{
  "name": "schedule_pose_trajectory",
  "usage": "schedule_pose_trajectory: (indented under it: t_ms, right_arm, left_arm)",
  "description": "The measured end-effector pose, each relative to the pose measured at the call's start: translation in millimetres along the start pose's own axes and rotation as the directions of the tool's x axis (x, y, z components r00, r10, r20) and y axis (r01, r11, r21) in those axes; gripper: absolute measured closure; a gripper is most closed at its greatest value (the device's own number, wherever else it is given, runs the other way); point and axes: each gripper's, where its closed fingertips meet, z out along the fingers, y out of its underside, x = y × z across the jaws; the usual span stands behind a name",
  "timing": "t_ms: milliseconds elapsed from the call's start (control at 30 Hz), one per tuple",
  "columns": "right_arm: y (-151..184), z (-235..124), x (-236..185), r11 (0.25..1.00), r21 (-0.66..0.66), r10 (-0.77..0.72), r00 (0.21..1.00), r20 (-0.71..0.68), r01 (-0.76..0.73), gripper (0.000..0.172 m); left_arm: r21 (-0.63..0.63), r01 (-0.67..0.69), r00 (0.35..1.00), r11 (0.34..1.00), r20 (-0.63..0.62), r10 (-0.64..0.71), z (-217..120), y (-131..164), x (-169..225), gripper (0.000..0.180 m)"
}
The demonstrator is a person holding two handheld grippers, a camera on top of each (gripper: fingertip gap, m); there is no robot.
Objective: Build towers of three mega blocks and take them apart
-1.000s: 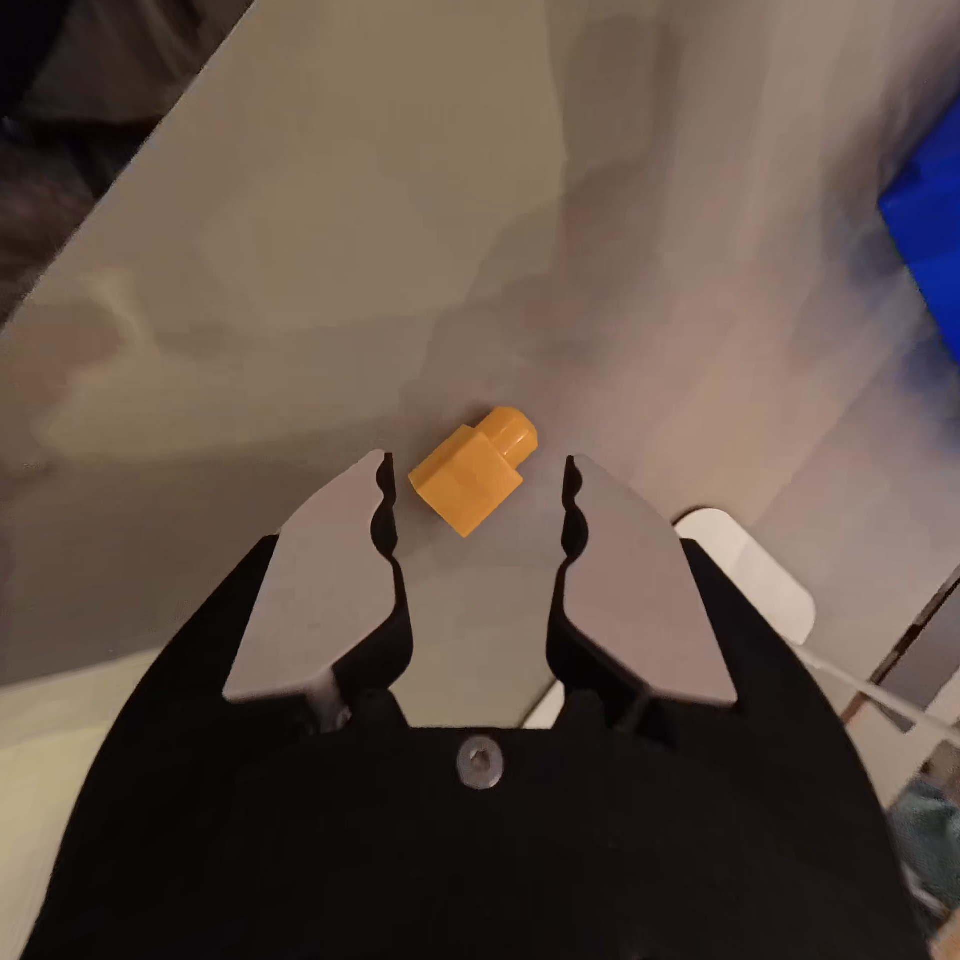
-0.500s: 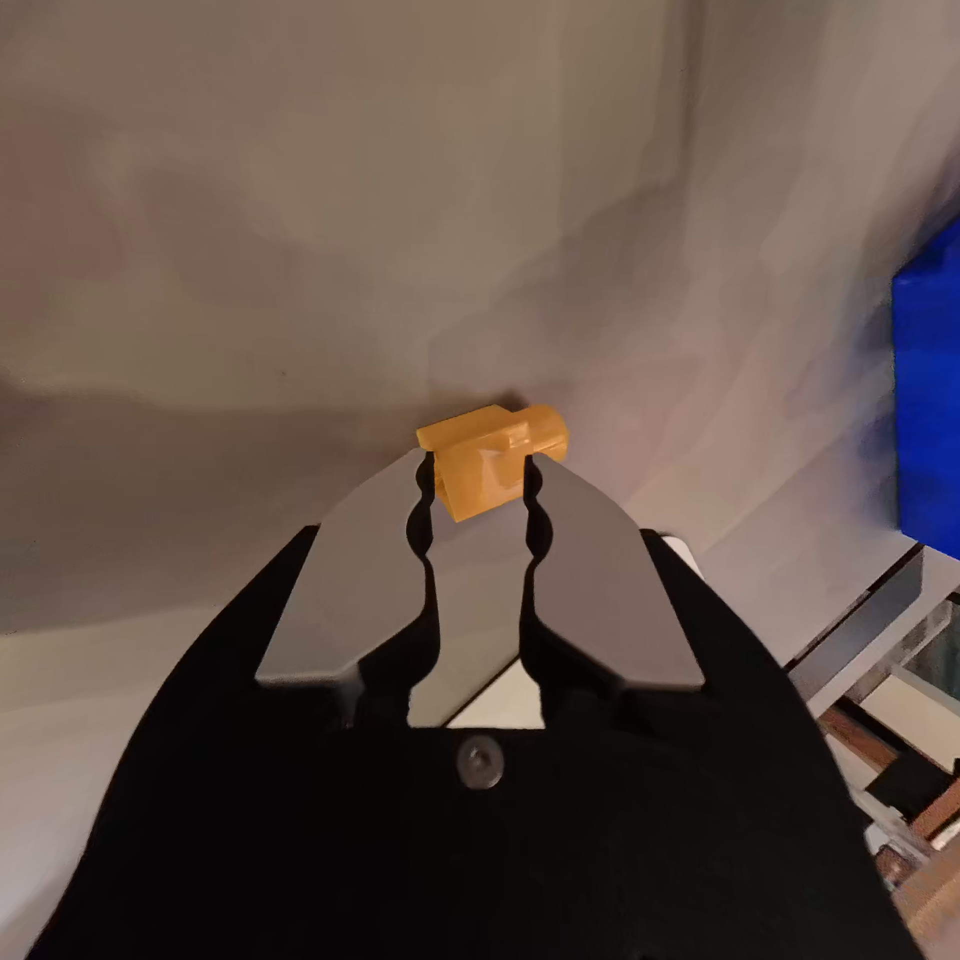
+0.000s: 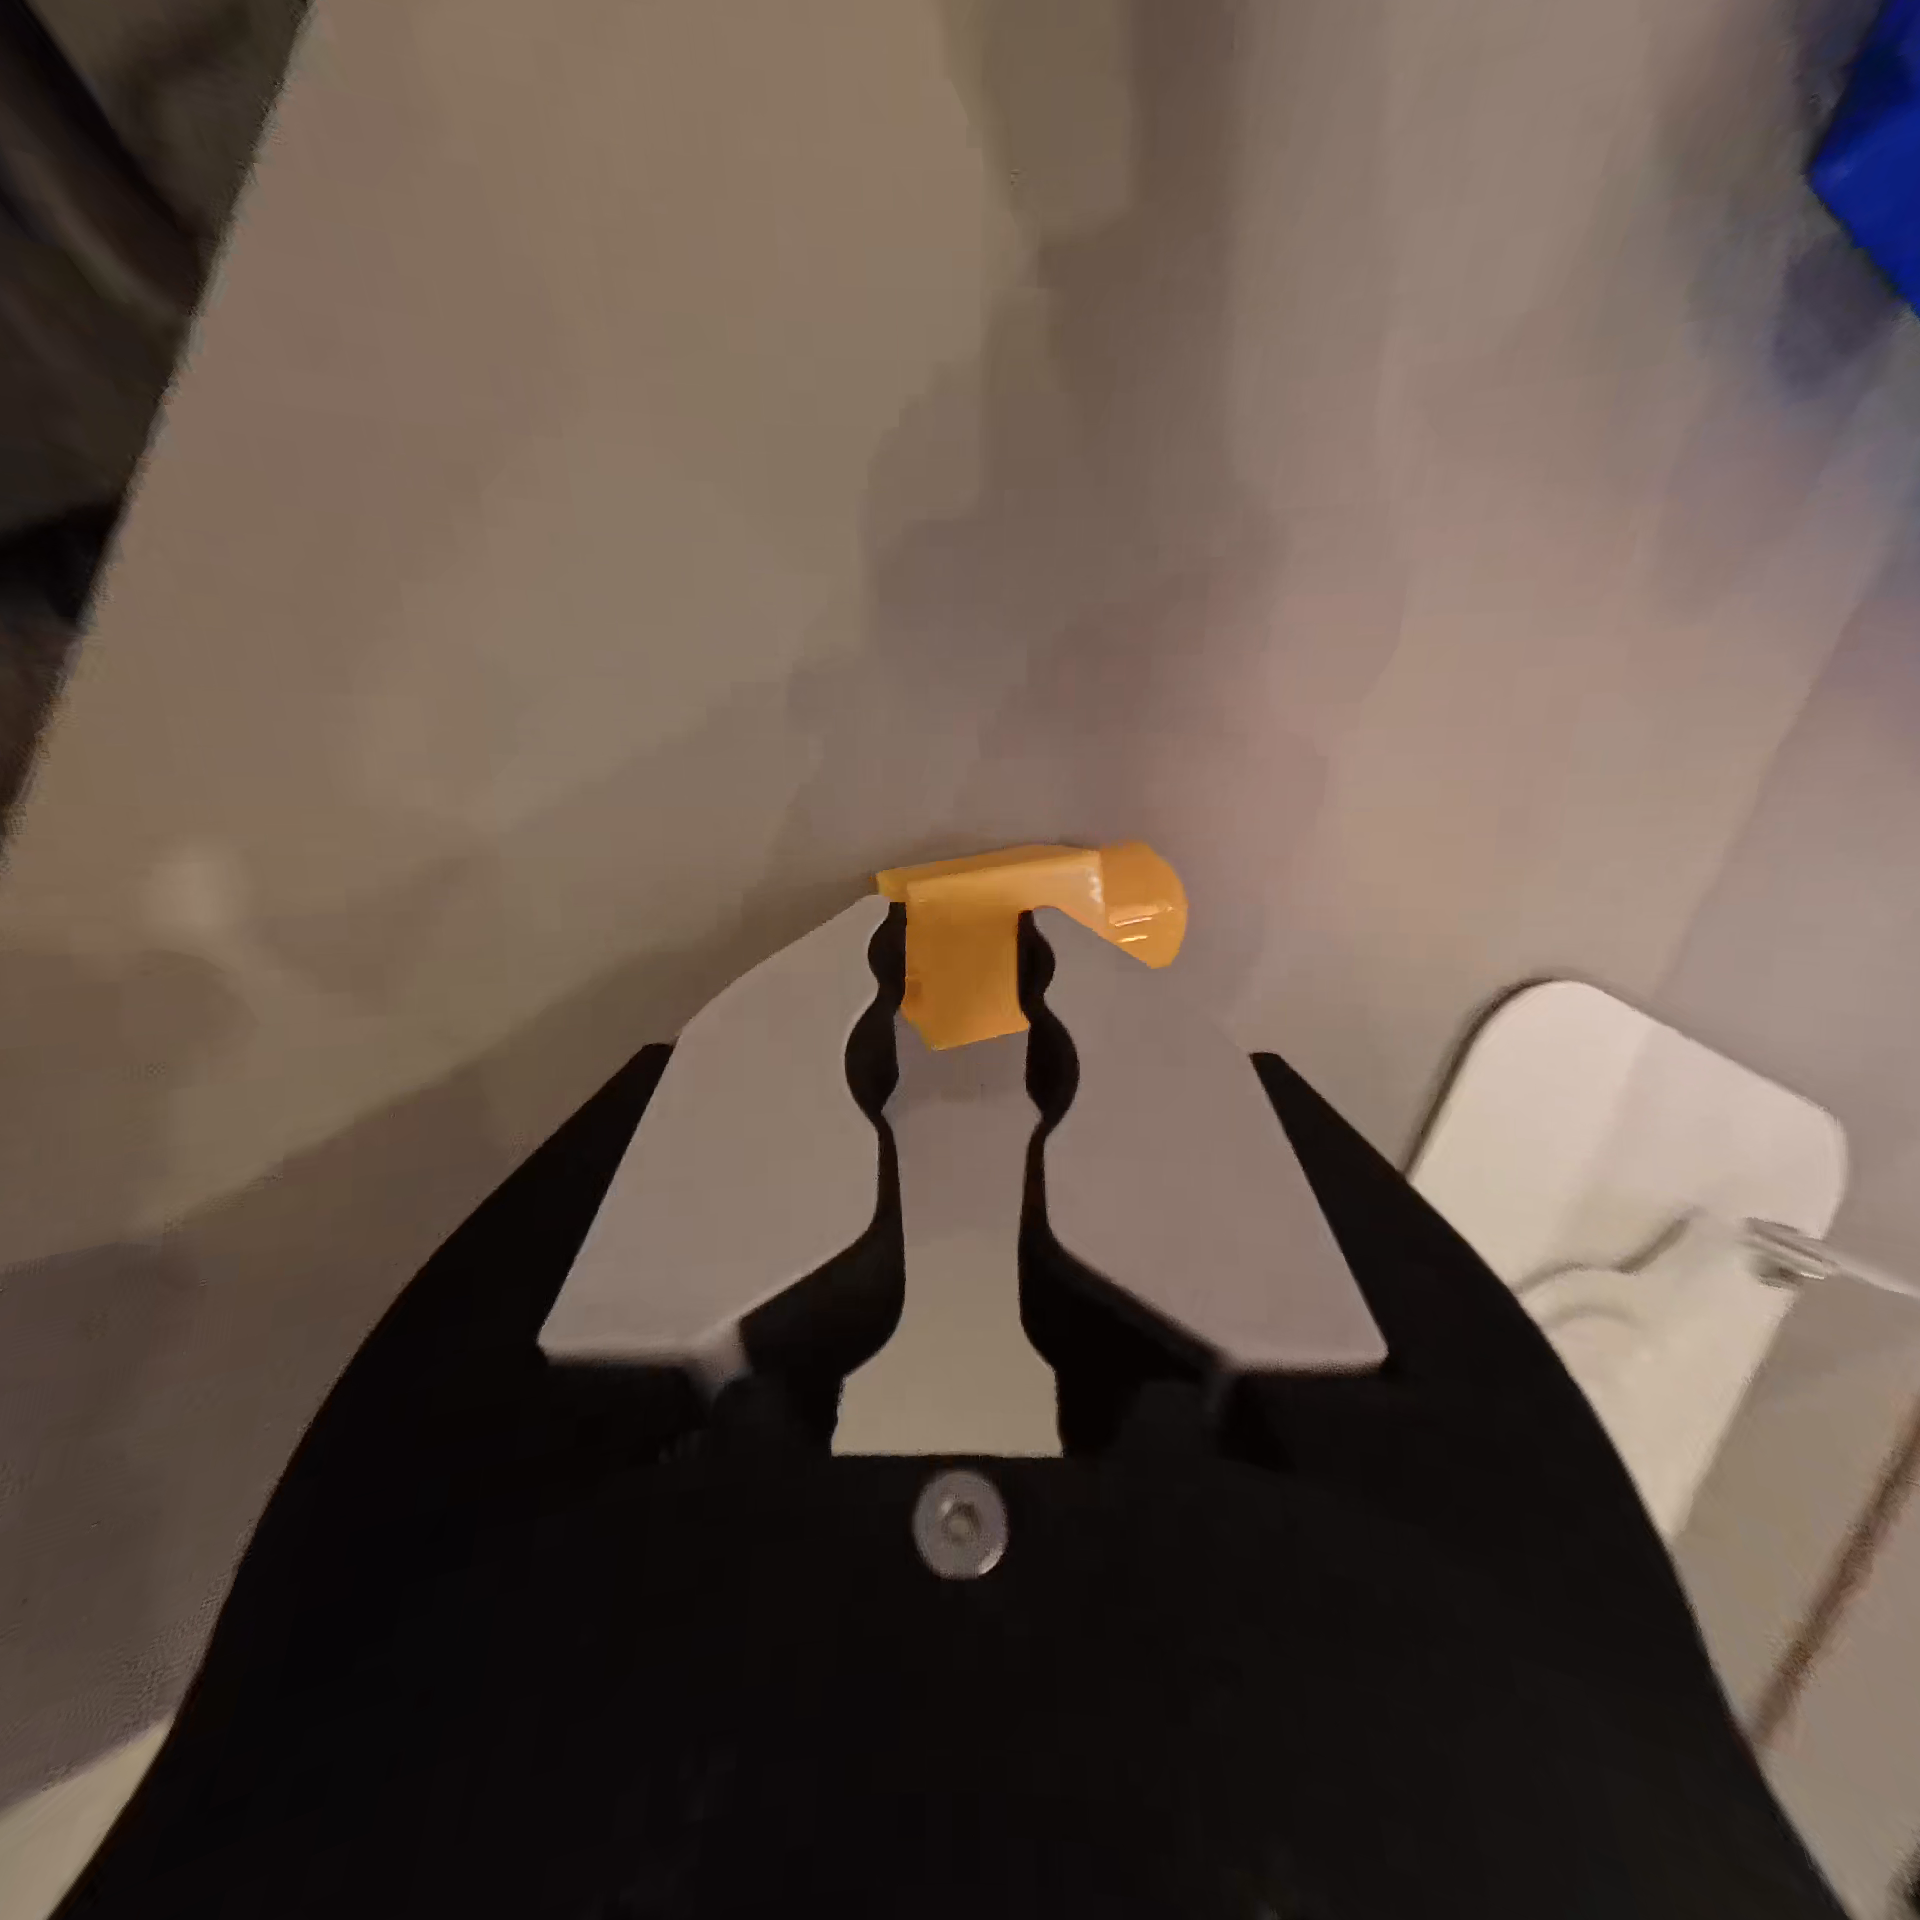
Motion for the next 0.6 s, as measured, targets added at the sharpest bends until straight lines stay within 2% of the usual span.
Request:
schedule_pose_trajectory:
  t_ms: [67, 167, 267, 333, 500, 600]
  right_arm:
    - [-7, -3, -8, 0.998, 0.054, 0.025, 0.998, 0.058, -0.028, 0.145]
    - [-6, -15, -8, 0.992, 0.109, -0.072, 0.995, 0.068, 0.064, 0.127]
    - [-1, -21, -4, 0.953, 0.132, -0.278, 0.96, 0.031, 0.272, 0.116]
    - [8, -17, 5, 0.924, 0.046, -0.382, 0.924, 0.035, 0.38, 0.112]
    - [8, -12, 19, 0.75, -0.121, -0.648, 0.759, 0.065, 0.651, 0.11]
    - [4, -5, 18, 0.658, -0.126, -0.738, 0.669, 0.092, 0.743, 0.1]
  left_arm:
    - [0.002, 0.0, 1.0, 1.0, 0.002, 0.0, -1, 0, -1, 0.145]
    - [0.006, 0.006, 1.0, 1.0, 0.005, -0.006, -2, -1, -2, 0.145]
    - [0.006, 0.008, 1.0, 1.0, 0.011, -0.009, -2, 0, -4, 0.145]
    - [0.004, 0.012, 1.0, 1.0, 0.016, -0.012, -3, 1, -6, 0.145]
    - [-0.004, 0.02, 0.999, 1.0, 0.034, -0.02, -6, 5, -12, 0.145]
    - [-0.01, 0.022, 0.999, 1.0, 0.043, -0.022, -7, 8, -15, 0.145]
